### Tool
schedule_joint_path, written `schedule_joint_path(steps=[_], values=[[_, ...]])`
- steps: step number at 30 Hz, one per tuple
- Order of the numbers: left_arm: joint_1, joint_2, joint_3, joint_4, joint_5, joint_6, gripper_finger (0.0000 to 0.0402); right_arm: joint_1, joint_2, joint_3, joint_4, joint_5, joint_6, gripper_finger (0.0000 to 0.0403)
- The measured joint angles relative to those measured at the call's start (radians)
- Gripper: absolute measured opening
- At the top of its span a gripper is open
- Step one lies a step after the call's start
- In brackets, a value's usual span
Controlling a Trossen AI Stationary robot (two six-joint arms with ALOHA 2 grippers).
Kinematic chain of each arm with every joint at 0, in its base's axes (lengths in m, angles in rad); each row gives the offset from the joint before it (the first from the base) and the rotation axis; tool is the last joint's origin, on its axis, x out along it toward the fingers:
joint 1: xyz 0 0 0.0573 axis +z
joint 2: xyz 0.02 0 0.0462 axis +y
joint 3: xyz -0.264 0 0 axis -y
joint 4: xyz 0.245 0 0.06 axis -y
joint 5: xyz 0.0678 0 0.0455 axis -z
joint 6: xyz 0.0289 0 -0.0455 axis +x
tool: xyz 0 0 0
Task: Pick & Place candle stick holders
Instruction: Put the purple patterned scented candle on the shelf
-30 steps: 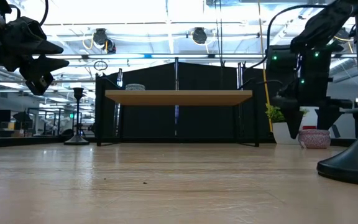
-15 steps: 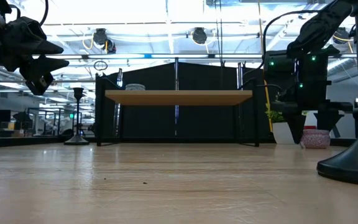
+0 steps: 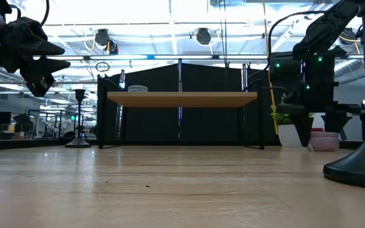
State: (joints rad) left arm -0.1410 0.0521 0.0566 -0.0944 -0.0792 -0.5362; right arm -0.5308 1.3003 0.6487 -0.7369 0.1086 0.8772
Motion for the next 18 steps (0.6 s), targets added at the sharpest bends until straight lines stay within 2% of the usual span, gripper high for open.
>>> schedule_joint_path(steps=[10,18], values=[[0.000,0.000,0.000,0.000,0.000,-0.002,0.0131,0.000,-0.006,-0.001,-0.012,-0.019,0.017,0.0293],[0.000,0.000,0.000,0.000,0.000,-0.005,0.0131,0.000,-0.064,-0.005,-0.043,-0.042,0.027,0.0292]])
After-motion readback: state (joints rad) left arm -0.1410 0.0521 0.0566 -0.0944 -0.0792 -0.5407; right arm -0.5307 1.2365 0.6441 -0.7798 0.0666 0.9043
